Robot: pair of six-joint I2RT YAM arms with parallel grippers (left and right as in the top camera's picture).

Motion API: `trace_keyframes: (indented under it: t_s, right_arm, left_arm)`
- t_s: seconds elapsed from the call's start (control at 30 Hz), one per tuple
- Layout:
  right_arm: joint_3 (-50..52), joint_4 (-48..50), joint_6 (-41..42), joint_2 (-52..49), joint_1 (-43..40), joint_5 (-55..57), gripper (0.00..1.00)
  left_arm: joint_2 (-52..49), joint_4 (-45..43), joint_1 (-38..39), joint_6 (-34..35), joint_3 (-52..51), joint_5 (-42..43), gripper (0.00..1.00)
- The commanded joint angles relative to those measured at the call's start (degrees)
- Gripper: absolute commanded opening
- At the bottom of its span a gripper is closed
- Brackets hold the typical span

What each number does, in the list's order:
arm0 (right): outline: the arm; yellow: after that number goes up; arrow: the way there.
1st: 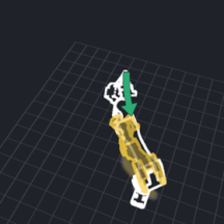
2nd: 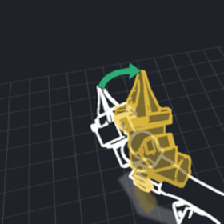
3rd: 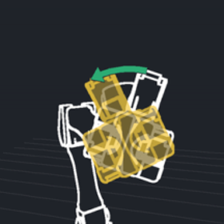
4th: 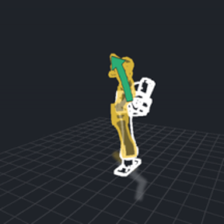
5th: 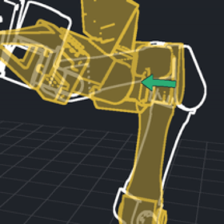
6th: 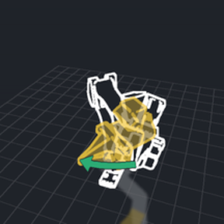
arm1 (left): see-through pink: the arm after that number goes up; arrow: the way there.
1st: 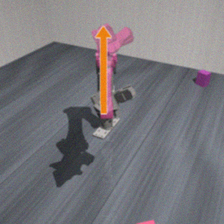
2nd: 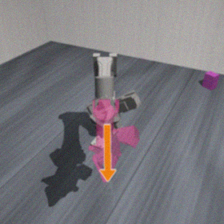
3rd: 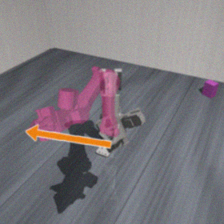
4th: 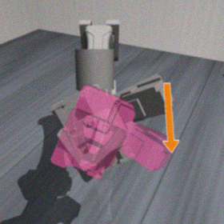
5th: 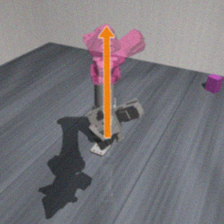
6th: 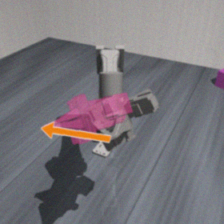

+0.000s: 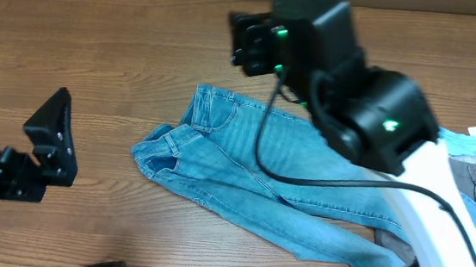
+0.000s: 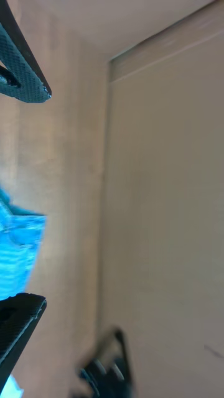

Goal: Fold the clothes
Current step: 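Drag the light-blue jeans leftward onto the table center with the right gripper, then grasp the jeans waistband with the left gripper and pull it left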

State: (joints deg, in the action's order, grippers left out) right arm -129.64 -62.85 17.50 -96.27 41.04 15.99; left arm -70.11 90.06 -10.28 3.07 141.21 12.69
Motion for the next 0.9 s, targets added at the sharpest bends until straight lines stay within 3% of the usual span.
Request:
trace_keyframes:
  t_s: [0.0,0.13,0.3,0.53,0.77,0.87]
  right_arm:
    - [-2.01,0.15,0.79,8.72,-1.4,2.43,0.71]
    - [-2.01,-1.31,1.05,14.14,-1.38,2.45,0.71]
    - [-2.01,-5.46,4.02,17.97,-1.38,2.45,0.71]
    - [-2.01,-10.62,5.53,18.05,-1.38,2.43,0.72]
    - [-2.01,-13.79,5.77,15.76,-1.38,2.43,0.72]
    - [-1.99,-15.32,5.7,14.53,-1.38,2.45,0.77]
  left_arm:
    - [-6.1,2.89,-0.5,-1.07,-2.38,5.53,1.0]
    - [-13.75,6.6,1.16,-5.09,-4.35,11.32,1.0]
    - [-24.22,6.67,7.17,-7.5,-7.52,11.06,1.0]
    - [-41.77,2.73,13.92,-7.76,-7.91,-1.2,1.0]
    - [-57.81,-0.72,15.47,-7.85,-7.91,-1.05,1.0]
    - [-64.06,-2.54,15.67,-8.98,-7.91,0.15,0.97]
